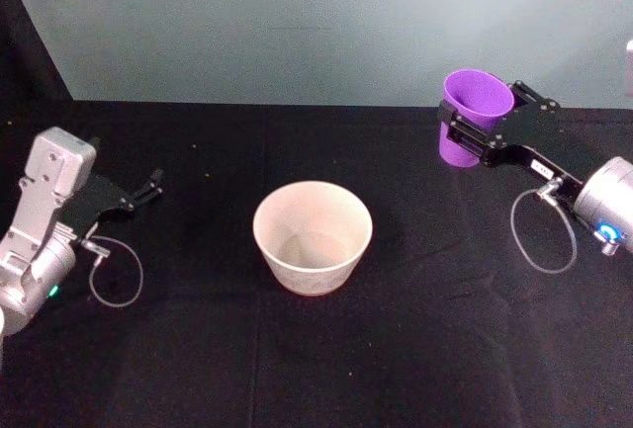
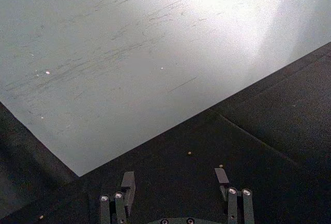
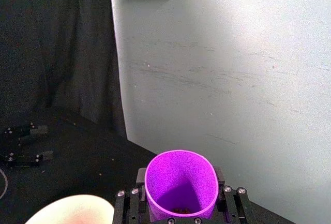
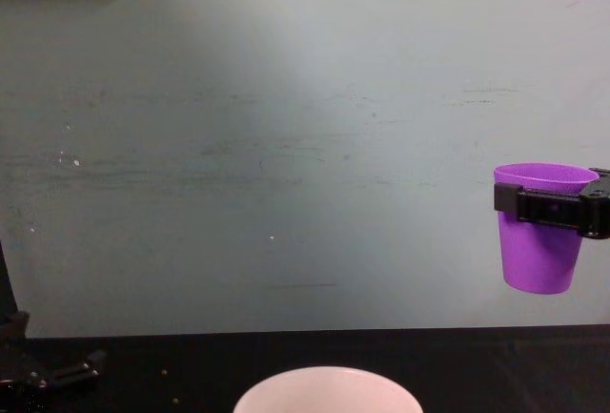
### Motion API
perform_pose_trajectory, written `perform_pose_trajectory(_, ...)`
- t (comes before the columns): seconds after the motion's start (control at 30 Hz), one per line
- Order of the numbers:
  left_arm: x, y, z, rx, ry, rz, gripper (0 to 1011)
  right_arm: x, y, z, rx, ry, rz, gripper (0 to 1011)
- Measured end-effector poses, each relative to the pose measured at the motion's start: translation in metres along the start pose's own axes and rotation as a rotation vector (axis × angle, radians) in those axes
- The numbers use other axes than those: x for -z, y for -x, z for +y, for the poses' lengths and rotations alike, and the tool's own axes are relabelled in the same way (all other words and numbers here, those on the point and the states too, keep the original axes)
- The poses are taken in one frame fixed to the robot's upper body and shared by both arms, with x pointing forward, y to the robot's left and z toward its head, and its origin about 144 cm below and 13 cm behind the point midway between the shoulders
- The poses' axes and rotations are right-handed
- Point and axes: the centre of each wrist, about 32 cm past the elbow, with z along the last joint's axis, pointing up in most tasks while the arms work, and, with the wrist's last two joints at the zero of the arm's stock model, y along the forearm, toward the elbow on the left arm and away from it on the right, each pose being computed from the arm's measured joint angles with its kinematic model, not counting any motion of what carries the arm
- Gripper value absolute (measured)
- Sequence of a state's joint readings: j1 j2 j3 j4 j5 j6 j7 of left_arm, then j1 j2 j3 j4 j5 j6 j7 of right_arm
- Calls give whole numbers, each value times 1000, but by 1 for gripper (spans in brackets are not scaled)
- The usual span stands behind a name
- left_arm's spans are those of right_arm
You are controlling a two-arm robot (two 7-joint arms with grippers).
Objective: Pick up the cup and pour the mung beans from the cup into the bowl.
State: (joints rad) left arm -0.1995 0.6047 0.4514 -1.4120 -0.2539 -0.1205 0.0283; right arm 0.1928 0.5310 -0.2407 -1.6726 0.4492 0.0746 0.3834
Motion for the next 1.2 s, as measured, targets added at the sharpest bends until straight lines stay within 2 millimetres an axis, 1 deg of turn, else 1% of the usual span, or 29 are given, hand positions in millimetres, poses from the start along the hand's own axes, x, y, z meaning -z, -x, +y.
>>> perform_pose_trajectory(1.2, 0, 0, 0, 0, 0, 0, 1000, 0, 0, 0, 0, 0, 0, 735)
